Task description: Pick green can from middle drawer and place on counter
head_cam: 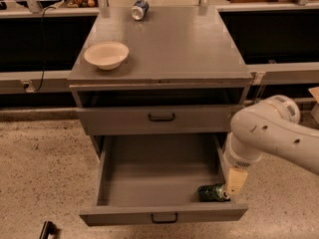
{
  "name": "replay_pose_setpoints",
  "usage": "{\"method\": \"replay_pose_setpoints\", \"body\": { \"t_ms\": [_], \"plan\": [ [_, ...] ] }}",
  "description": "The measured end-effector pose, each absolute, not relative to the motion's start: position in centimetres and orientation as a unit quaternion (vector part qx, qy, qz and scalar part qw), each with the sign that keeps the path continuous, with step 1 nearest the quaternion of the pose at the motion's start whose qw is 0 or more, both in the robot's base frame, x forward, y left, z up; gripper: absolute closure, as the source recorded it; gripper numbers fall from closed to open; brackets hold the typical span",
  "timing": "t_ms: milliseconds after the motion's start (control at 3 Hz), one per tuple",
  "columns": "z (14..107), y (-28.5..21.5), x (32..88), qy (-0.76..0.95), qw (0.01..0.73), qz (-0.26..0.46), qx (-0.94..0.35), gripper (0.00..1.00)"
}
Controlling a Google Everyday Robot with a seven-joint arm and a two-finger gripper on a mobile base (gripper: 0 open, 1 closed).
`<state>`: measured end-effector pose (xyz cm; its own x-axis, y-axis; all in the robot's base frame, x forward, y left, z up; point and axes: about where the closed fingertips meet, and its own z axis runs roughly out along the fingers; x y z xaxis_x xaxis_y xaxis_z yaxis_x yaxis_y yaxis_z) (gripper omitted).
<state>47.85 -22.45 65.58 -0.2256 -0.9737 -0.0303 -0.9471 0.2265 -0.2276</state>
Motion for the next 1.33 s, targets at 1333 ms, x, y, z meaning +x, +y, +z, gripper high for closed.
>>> {"method": "replay_pose_setpoints", "body": {
  "t_ms": [1333],
  "plan": [
    [59.2, -27.4, 52.3, 0.767, 0.111, -0.056, -0.63, 0.0]
  ]
}}
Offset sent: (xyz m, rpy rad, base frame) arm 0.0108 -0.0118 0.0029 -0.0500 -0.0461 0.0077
